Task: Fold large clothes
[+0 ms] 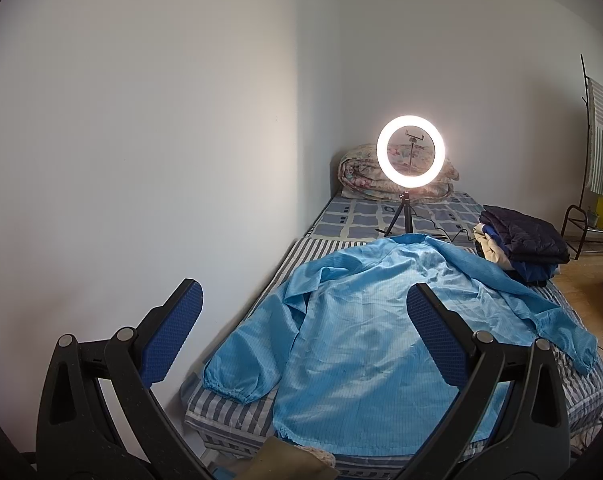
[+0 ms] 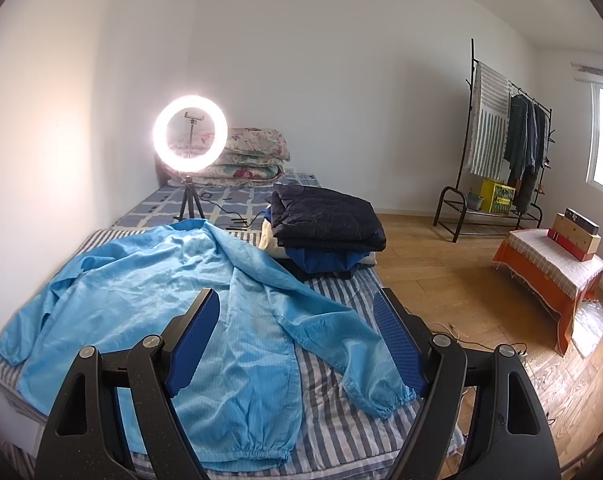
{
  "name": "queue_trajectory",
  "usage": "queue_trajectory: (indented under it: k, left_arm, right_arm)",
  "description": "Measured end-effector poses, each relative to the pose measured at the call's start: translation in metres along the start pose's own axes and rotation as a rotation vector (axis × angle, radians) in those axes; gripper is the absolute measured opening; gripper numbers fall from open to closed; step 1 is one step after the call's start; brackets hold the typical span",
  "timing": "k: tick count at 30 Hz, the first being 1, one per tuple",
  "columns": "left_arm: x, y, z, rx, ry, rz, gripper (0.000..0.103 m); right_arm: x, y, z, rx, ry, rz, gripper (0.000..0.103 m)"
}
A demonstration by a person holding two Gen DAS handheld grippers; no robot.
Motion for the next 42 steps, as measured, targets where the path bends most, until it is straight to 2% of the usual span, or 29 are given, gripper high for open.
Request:
queue_trajectory:
  k: [21, 30, 37, 42]
  left_arm:
    - [-0.002, 0.004, -0.001, 0.001, 0.001, 0.002, 0.103]
    - [-0.009, 0.015, -0.009, 0.016, 0.007, 0.008, 0.103]
    - [-0.015, 0.022, -0.017, 0.052, 0.003, 0.000, 0.103]
    - [-0.020, 0.038, -0.024, 0.099, 0.017, -0.014, 0.103]
  right_arm:
    - [0.007, -0.001, 0.001, -0.001, -0.019, -0.005, 0.079]
    - [0.016, 0.012, -0.002, 0.009, -0.026, 0.023, 0.079]
    - [0.028, 0.035, -0.012, 0.048, -0.042, 0.063, 0.079]
    - [0.044, 0.064, -0.028, 0.132, -0.057, 0.101, 0.079]
Point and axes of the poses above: each gripper's, at about its wrist camera, not at the fingertips, and z roughly against the way its jaws point, y to its left, x to its top, the point moved 9 cm from there along -z, roughly the way its jaws point, and after that the axes turned 11 degrees about z, right-handed, at the moved point
